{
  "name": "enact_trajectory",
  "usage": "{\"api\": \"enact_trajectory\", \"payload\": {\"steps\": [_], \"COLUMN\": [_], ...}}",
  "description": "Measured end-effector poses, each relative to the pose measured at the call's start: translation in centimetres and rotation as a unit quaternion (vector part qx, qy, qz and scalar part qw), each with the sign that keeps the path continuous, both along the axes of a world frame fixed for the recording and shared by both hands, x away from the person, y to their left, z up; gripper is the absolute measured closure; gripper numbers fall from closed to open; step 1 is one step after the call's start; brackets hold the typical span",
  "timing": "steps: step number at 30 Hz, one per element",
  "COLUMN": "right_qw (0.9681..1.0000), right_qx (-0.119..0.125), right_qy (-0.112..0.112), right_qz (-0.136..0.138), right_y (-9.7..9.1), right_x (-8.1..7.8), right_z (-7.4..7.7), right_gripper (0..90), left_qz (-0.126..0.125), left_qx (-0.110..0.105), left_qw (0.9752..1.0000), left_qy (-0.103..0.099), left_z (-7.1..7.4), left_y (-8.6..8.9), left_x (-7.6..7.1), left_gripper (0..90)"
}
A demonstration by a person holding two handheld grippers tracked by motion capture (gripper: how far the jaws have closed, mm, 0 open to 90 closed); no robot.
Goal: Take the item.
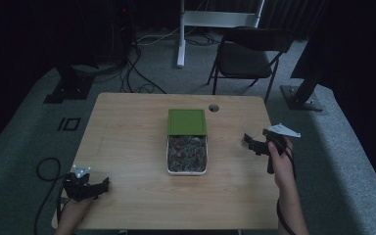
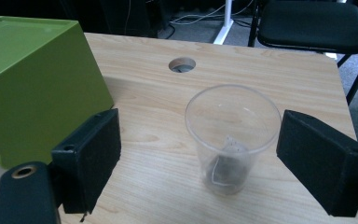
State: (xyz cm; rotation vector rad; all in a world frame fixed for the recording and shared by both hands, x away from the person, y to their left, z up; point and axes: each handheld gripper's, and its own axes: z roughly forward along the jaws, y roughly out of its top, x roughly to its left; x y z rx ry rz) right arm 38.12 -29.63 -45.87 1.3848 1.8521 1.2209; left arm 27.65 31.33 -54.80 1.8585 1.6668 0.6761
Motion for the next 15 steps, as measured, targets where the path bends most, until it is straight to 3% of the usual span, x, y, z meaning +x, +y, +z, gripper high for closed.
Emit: {"api": "enact_trajectory", "payload": {"steps": [15], "right_qw": [1.0000], "right_qx": [-0.002], "right_qy": [0.000], "right_qz": [0.002], "right_y": [-0.6], "right_x": [-2.0], "right_z": [-1.0], "right_gripper": [13.9], "left_qz": [0.000], "left_qx": [0.000], "left_qw": [1.0000], "left_qy": [0.000], "left_z": [0.0], "left_y": [0.0], "left_x": [0.0], "left_gripper": [0.5]}}
